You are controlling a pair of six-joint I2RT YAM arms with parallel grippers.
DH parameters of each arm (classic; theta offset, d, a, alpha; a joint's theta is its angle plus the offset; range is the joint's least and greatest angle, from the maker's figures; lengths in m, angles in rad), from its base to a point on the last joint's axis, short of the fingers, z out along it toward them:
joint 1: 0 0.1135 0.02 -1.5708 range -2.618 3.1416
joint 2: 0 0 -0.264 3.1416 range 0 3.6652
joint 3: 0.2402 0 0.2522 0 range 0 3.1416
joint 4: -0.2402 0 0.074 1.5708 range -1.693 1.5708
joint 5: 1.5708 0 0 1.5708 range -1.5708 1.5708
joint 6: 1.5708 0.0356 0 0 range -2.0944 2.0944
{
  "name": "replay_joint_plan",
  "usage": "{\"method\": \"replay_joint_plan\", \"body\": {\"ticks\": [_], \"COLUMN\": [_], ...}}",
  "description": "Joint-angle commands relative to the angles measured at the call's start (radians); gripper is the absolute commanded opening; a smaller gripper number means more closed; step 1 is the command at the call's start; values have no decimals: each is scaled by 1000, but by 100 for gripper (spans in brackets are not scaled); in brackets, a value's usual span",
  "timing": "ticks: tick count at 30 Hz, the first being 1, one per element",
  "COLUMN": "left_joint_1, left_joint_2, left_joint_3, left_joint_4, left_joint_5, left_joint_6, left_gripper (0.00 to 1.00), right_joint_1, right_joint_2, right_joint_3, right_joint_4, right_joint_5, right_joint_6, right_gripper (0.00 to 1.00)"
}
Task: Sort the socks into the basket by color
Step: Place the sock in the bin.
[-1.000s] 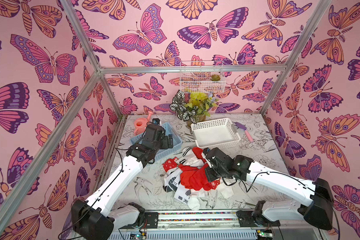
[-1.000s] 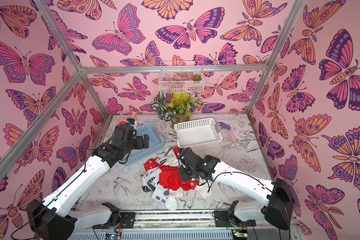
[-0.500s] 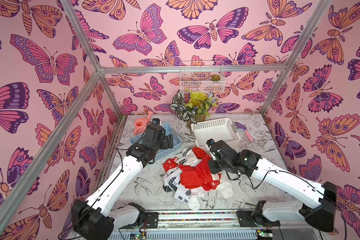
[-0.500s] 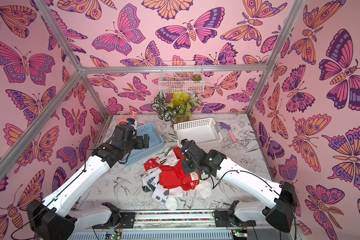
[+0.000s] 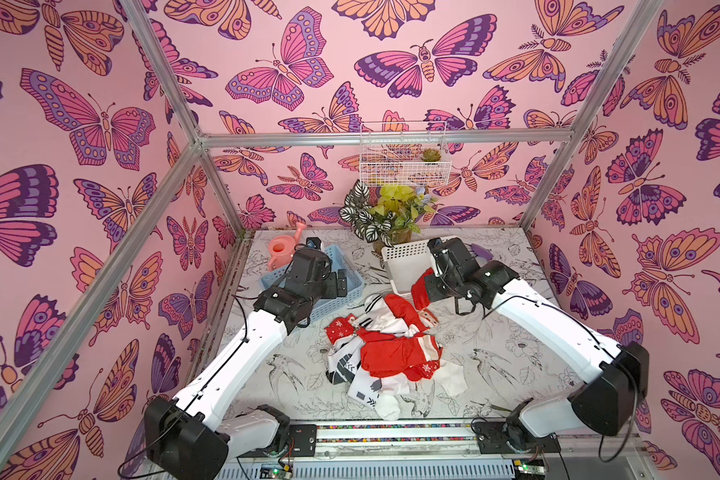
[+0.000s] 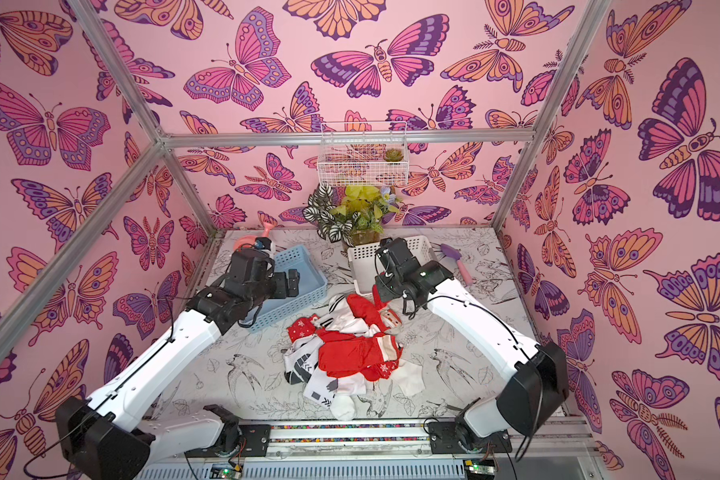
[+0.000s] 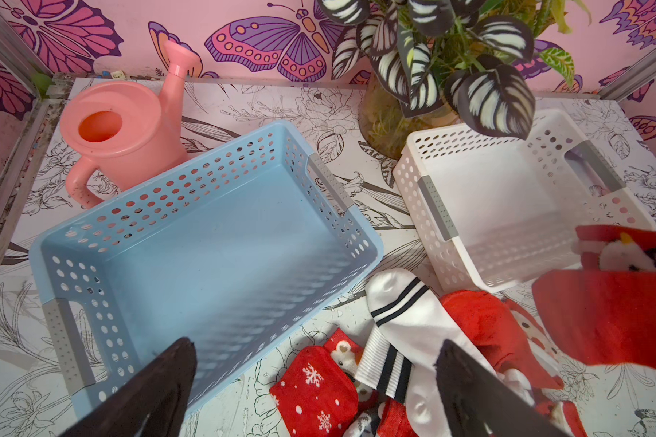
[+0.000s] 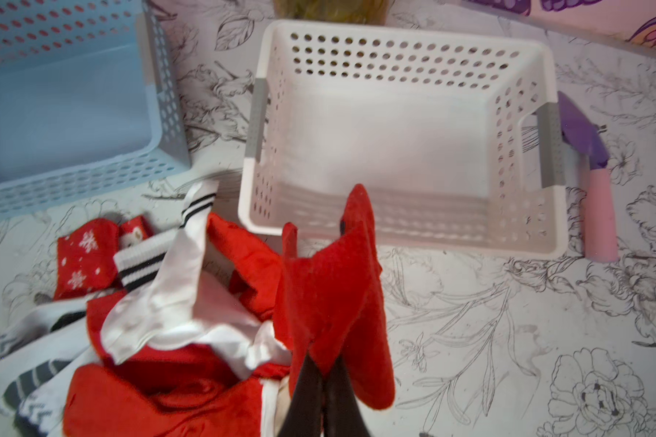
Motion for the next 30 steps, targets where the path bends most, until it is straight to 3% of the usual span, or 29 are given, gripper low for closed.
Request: {"method": "replay_joint_plan", "body": {"ticks": [1, 18, 26, 30], "left_joint_1": [-4, -4, -4, -4], "left_joint_2": [3, -12, -1, 10], "left_joint_3": [-19, -27, -26, -24], "left_joint_4": [18, 26, 26, 26], "left_joint_5": [10, 3, 7, 11], "left_joint_6": [-4, 2, 0, 0], "left_gripper": [100, 100, 100, 100], "right_joint_1": [-31, -79, -88, -153], "right_joint_2": [48, 338, 373, 376], "right_joint_3": [70, 262, 234, 165], "right_joint_4": [50, 169, 200, 263], "right_joint_5": [10, -159, -262, -378], "right_joint_6": [-22, 61, 94, 141], "right_gripper": [0, 0, 0, 0]}}
